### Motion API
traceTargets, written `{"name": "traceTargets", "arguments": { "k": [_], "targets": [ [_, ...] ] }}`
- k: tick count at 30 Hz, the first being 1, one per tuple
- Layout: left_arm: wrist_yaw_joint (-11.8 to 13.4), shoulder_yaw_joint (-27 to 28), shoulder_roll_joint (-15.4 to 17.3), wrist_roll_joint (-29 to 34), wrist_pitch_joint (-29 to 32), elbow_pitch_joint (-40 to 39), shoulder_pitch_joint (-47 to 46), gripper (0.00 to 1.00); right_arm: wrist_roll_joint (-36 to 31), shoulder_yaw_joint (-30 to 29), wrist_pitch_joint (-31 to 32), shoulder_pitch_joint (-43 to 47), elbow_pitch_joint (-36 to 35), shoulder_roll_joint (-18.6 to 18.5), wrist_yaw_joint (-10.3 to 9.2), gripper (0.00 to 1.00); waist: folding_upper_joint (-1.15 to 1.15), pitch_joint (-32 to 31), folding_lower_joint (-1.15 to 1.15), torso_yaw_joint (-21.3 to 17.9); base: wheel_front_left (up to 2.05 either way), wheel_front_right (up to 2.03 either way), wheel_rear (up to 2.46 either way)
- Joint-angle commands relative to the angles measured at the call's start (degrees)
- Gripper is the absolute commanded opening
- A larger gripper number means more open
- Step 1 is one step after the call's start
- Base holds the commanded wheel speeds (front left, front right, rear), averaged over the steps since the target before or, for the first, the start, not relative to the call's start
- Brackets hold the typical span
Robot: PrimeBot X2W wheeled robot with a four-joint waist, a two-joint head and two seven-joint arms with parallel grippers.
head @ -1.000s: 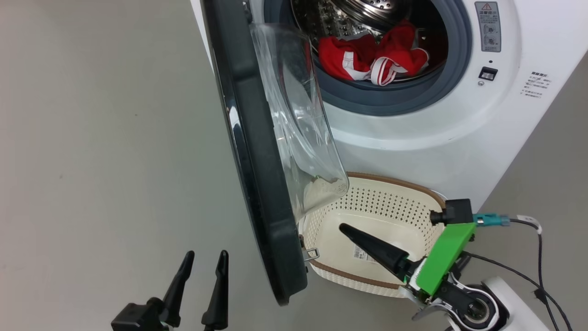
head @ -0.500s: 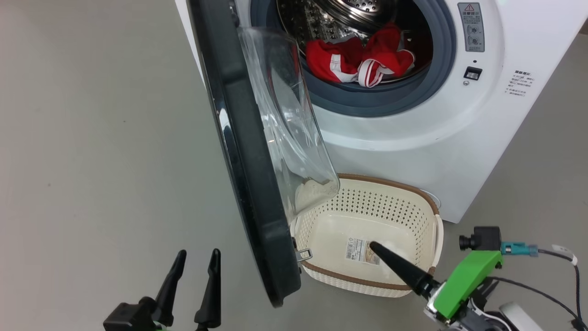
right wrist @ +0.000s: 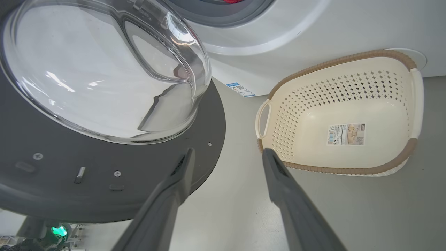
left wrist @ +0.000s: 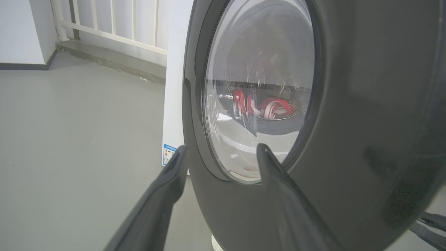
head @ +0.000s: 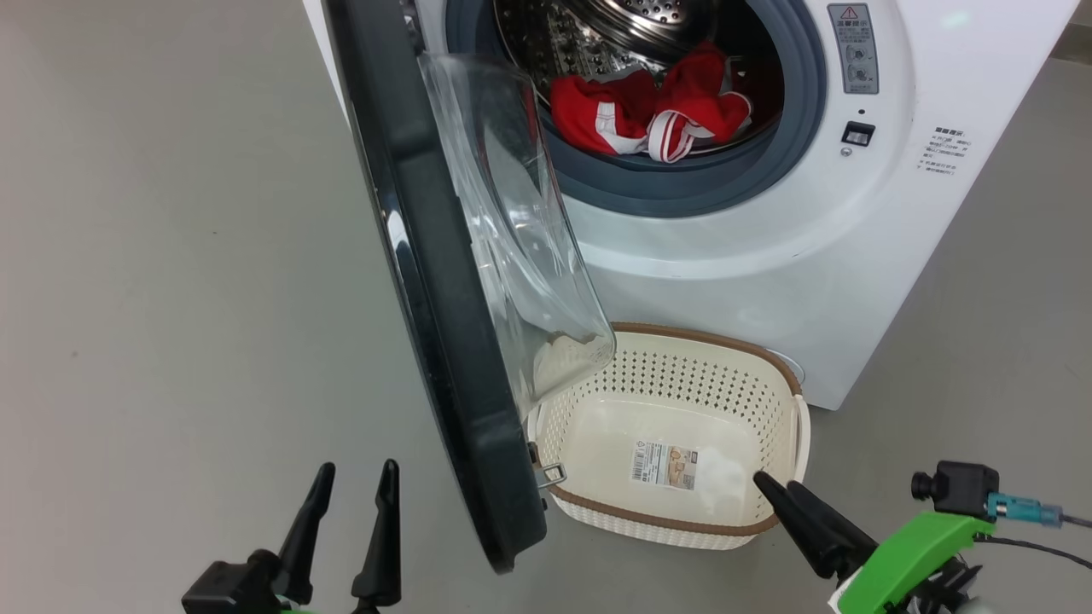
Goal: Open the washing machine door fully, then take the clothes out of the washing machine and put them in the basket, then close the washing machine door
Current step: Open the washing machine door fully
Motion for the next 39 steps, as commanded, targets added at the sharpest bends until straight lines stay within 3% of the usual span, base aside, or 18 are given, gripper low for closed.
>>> {"name": "traceTargets", "arguments": {
  "k": [1, 9, 14, 29, 33, 39],
  "targets": [
    [-0.4, 2.0, 0.4, 0.3, -0.5, -1.2, -0.9, 1.0, -0.9, 1.5, -1.5, 0.0, -0.7, -1.3, 0.44, 1.0, 0.0, 0.0, 0.0, -0.1, 0.0, 0.0, 0.0],
    [-0.4, 2.4, 0.4, 0.3, -0.5, -1.1, -1.0, 1.0, -4.5, 7.6, -11.7, -2.0, 3.4, -4.8, 0.44, 1.0, 0.0, 0.3, 0.0, -0.5, 0.0, 0.0, 0.0],
    [-0.4, 2.6, 0.4, 0.3, -0.5, -1.2, -1.0, 1.0, -9.8, 7.5, -14.5, -3.5, 5.4, -5.8, 0.44, 1.0, 0.0, 0.4, 0.0, -0.8, 0.0, 0.0, 0.0],
    [-0.4, 3.0, 0.4, 0.5, -0.5, -1.4, -1.2, 1.0, -42.3, -16.4, -14.6, 2.9, -0.8, 2.1, 0.44, 1.0, 0.0, 0.7, 0.0, -0.8, 0.0, 0.0, 0.0],
    [-0.4, 3.0, 0.4, 0.5, -0.5, -1.5, -1.2, 1.0, -47.5, -20.4, -14.6, 4.8, -2.7, 4.1, 0.44, 1.0, 0.0, 0.5, 0.0, -0.7, 0.0, 0.0, 0.0],
    [-0.4, 3.1, 0.4, 0.5, -0.5, -1.6, -1.0, 1.0, -50.2, -22.7, -14.6, 7.0, -3.1, 6.0, 0.44, 1.0, 0.0, 0.3, 0.0, -0.5, 0.0, 0.0, 0.0]
  ]
}}
